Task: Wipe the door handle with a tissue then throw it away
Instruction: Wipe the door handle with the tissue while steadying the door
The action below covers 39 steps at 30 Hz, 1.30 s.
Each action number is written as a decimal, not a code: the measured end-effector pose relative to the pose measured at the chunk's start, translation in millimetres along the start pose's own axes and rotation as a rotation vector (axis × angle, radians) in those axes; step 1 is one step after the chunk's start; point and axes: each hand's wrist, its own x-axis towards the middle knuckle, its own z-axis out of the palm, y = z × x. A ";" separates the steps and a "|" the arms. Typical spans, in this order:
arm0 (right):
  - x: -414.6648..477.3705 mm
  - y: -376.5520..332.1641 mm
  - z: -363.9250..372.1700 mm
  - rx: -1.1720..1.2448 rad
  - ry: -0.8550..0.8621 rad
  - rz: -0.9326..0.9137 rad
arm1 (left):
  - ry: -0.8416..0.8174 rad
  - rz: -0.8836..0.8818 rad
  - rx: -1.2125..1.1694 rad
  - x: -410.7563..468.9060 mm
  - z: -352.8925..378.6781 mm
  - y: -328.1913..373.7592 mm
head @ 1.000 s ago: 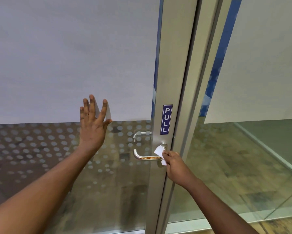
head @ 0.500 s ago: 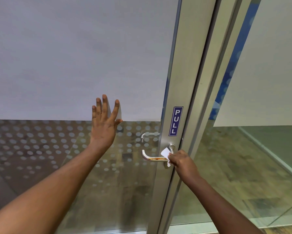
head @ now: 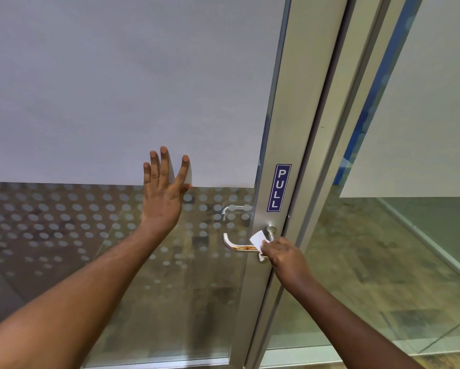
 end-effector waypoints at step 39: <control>33.5 -94.2 33.2 -0.343 -0.220 0.004 | -0.027 -0.022 0.028 -4.9 2.6 -3.6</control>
